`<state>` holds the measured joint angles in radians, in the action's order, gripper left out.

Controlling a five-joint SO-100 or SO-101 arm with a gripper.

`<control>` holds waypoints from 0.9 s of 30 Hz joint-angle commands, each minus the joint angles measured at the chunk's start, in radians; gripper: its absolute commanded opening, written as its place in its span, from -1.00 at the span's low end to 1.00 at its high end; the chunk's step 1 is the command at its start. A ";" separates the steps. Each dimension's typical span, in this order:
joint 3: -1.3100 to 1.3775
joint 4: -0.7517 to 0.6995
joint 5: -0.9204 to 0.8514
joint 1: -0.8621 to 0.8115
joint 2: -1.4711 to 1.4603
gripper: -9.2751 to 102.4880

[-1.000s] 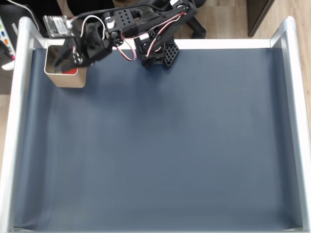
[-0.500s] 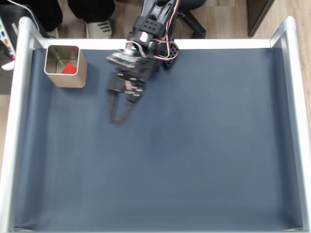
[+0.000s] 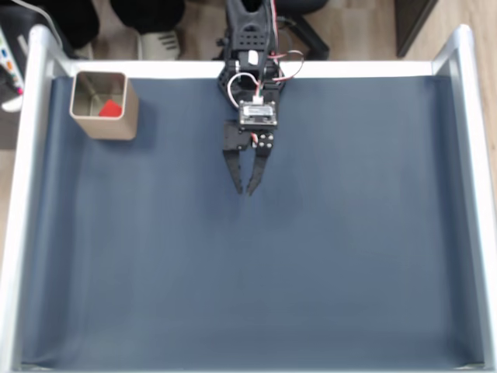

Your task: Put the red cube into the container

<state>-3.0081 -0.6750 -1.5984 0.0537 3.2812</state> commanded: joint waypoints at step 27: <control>-0.121 -0.545 0.206 0.025 0.074 -0.83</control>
<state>-3.1339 -1.1919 -1.4051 0.0844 3.3425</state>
